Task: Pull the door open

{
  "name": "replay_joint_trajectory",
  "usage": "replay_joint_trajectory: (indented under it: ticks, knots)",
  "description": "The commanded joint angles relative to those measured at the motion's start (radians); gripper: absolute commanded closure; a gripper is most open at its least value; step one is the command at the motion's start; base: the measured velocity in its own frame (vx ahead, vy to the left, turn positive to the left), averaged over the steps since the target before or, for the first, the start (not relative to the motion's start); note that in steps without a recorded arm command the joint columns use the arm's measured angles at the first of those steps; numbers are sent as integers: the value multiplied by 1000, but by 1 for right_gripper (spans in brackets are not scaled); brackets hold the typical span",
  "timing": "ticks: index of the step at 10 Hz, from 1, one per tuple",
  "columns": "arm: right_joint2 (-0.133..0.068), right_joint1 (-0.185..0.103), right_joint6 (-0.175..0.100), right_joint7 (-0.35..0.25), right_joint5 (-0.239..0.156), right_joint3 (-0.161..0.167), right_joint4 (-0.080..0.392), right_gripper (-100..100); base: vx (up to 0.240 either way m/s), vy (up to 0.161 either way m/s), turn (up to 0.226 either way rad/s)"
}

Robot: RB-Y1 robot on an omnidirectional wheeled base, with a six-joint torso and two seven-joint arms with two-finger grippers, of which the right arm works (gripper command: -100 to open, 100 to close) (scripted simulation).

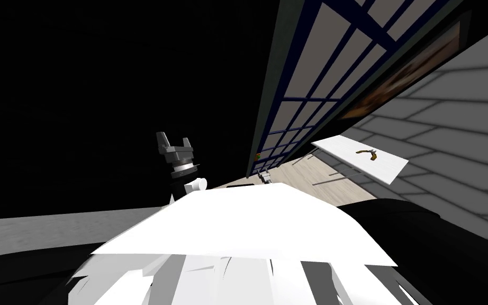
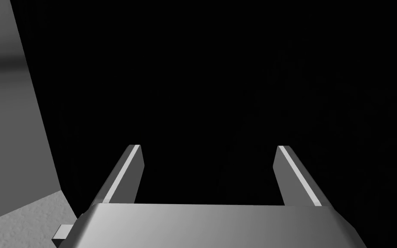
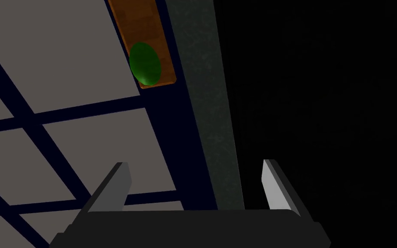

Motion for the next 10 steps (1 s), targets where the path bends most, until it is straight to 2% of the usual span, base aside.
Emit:
replay_joint_trajectory:
  ticks: [1,6,7,8,10]
  knots:
    - [1,-5,-10,24,7,-2,28,-100,84,-99,58]
    - [9,-6,-38,111,37,-6,111,-100,72,-122,63]
    - [11,-7,-43,124,41,-7,123,-100,68,-118,52]
    - [9,-5,-43,113,37,-7,117,-100,29,-57,17]
    - [-11,-61,-33,108,22,-25,174,-100,-46,57,70]
